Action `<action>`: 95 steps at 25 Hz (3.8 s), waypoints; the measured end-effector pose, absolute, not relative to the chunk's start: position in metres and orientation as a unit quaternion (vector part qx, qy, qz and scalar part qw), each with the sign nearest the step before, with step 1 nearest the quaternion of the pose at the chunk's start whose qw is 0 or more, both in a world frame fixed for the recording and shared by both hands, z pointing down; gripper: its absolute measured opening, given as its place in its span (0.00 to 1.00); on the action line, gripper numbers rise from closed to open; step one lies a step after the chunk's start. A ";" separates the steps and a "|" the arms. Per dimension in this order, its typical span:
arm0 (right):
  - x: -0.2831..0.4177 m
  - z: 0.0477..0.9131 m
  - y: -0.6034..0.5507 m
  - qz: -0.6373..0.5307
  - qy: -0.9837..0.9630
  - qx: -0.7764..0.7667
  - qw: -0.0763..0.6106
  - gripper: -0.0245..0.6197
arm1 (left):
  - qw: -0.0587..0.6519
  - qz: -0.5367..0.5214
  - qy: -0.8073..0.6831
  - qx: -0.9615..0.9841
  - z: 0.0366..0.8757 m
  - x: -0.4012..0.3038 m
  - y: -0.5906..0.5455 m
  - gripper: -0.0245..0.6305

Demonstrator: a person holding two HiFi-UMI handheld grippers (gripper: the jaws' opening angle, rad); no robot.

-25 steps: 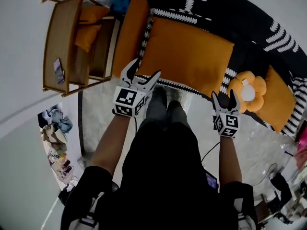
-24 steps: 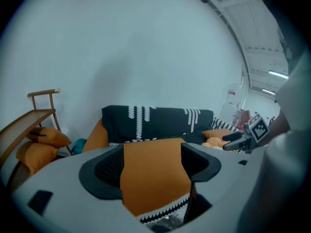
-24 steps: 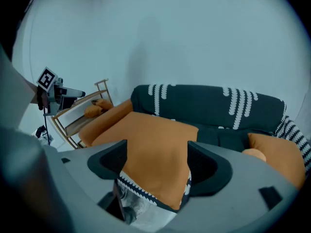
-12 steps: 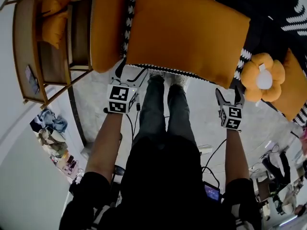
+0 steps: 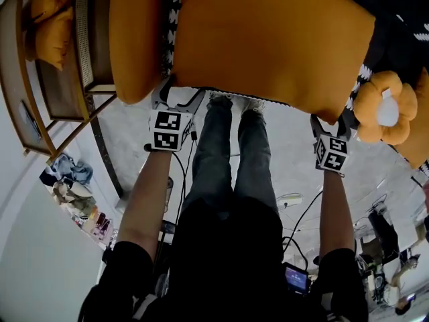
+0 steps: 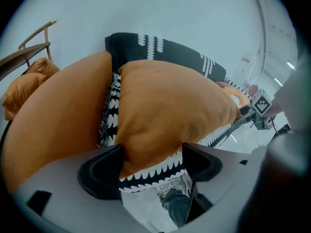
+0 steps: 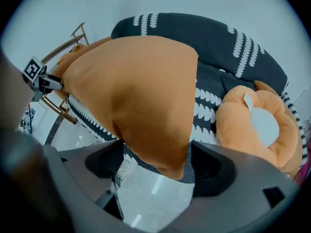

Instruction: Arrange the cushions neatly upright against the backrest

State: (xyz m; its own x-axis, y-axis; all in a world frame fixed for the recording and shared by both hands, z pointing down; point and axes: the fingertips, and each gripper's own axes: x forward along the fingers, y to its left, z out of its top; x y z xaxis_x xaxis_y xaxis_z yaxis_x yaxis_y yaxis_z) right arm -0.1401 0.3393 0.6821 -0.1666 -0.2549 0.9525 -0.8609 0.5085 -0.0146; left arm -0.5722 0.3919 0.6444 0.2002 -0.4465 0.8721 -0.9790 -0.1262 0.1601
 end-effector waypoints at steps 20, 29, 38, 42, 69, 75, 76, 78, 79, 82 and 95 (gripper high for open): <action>-0.161 0.690 0.326 0.328 -0.680 0.419 0.505 0.48 | 0.419 0.334 -0.527 0.660 0.658 -0.579 0.391 0.48; -0.176 0.611 0.299 0.356 -0.687 0.439 0.456 0.35 | 0.416 0.300 -0.535 0.671 0.579 -0.570 0.354 0.30; -0.190 0.530 0.216 0.372 -0.701 0.464 0.394 0.37 | 0.410 0.254 -0.565 0.669 0.497 -0.584 0.275 0.30; -0.193 0.498 0.177 0.395 -0.698 0.479 0.358 0.39 | 0.418 0.223 -0.576 0.666 0.465 -0.589 0.244 0.31; -0.230 0.408 -0.063 0.280 -0.711 0.613 0.203 0.54 | 0.333 0.168 -0.615 0.695 0.405 -0.658 0.006 0.42; -0.231 0.378 -0.061 0.264 -0.714 0.630 0.154 0.60 | 0.279 0.164 -0.635 0.701 0.380 -0.672 0.005 0.53; -0.231 0.378 -0.055 0.262 -0.711 0.634 0.156 0.60 | 0.275 0.164 -0.634 0.704 0.377 -0.673 0.007 0.53; -0.232 0.382 -0.040 0.259 -0.700 0.646 0.161 0.60 | 0.277 0.163 -0.631 0.706 0.376 -0.674 0.015 0.53; -0.234 0.387 -0.031 0.263 -0.692 0.653 0.160 0.60 | 0.281 0.163 -0.630 0.706 0.377 -0.673 0.021 0.53; -0.243 0.409 -0.010 0.287 -0.671 0.669 0.144 0.59 | 0.287 0.161 -0.627 0.706 0.378 -0.669 0.044 0.53; -0.254 0.407 -0.071 0.239 -0.666 0.691 0.145 0.57 | 0.285 0.166 -0.592 0.735 0.375 -0.666 0.098 0.52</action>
